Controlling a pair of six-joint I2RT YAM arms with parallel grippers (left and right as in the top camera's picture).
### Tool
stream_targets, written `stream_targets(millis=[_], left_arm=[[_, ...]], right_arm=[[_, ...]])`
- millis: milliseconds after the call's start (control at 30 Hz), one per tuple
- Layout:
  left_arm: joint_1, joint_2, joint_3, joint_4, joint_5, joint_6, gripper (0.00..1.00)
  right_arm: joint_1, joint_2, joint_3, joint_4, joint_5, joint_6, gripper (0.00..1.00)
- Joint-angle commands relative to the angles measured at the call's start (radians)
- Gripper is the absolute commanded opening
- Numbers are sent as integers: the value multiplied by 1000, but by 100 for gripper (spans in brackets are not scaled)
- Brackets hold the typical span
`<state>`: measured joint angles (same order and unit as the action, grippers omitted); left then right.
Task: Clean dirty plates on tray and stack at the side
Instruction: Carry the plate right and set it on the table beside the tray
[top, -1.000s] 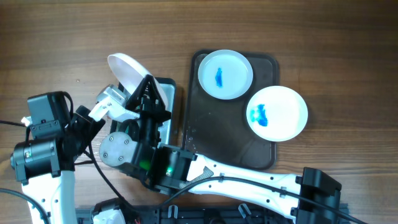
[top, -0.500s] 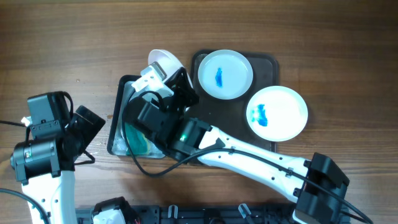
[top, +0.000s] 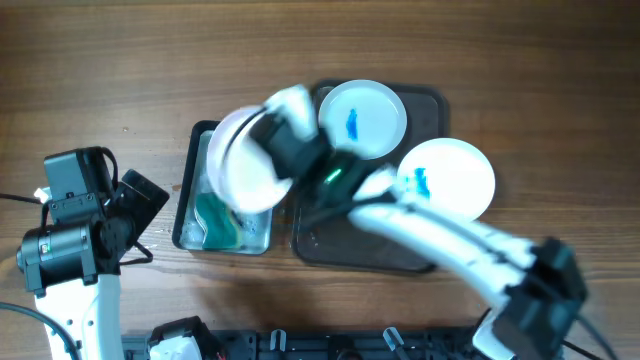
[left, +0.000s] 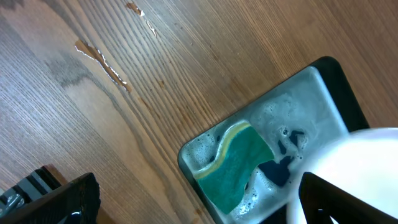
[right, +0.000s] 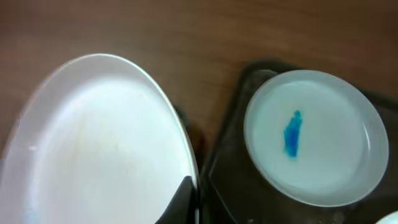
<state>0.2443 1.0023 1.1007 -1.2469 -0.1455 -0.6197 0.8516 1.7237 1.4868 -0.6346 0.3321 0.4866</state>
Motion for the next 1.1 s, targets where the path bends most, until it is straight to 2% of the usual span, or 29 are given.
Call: stream_targets(millis=[0, 100, 200, 367, 500, 700, 900, 1067], left_arm=[[7, 2, 16, 0, -9, -17, 100], [7, 2, 16, 0, -9, -17, 100], [7, 2, 16, 0, -9, -17, 100], [7, 2, 16, 0, -9, -17, 100], [7, 2, 16, 0, -9, -17, 100], [7, 2, 16, 0, -9, -17, 100], [7, 2, 16, 0, -9, -17, 100], [7, 2, 16, 0, -9, -17, 100]], right_arm=[[-266, -180, 8, 8, -509, 35, 4], [-486, -279, 8, -12, -674, 8, 4], [-714, -367, 8, -97, -680, 2, 4], [-1066, -387, 2, -285, -545, -43, 4], [-1262, -351, -55, -341, -320, -49, 4], [-1371, -266, -211, -257, -153, -54, 4], [-1374, -146, -358, -118, -74, -54, 4], [-1369, -55, -391, -112, -83, -53, 4]])
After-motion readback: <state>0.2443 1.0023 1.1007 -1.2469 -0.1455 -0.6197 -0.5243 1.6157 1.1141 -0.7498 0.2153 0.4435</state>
